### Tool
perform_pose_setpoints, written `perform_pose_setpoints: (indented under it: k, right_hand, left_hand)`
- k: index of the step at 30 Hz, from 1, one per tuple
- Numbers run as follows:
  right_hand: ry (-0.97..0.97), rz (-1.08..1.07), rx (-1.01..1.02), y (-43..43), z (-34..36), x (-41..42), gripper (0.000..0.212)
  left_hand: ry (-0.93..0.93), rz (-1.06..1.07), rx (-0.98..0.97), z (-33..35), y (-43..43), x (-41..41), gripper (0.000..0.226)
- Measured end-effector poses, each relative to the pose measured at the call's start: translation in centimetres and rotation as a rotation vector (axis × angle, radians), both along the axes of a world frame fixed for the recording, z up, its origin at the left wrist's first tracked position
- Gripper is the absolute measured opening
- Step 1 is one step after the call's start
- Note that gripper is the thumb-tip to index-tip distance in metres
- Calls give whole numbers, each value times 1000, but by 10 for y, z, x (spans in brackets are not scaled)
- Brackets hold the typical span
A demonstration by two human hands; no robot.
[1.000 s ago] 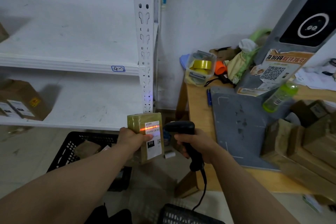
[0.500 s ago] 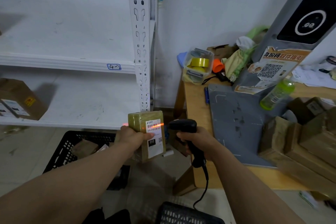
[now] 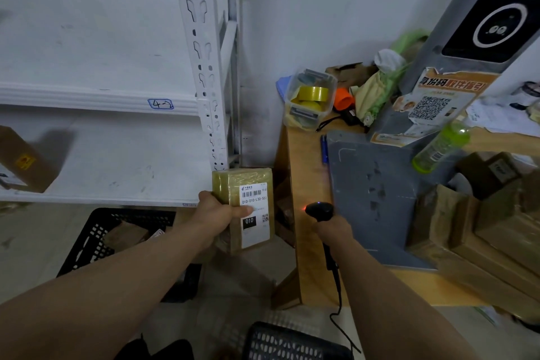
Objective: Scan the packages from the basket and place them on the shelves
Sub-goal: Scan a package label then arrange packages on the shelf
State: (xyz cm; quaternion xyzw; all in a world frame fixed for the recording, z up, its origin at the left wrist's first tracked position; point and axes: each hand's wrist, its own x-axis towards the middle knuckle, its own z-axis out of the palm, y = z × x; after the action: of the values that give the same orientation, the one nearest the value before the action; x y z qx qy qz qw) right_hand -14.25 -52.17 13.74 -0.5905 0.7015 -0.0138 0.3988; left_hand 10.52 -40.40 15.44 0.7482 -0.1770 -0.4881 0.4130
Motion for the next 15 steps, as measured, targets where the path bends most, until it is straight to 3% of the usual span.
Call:
perform_pose_setpoints:
  k: [11, 15]
  right_hand:
    - [35, -107, 100, -1, -15, 0, 27]
    - [68, -111, 82, -2, -9, 2, 48]
  left_hand:
    - [39, -47, 22, 18, -6, -17, 76]
    - [30, -62, 22, 24, -2, -16, 75]
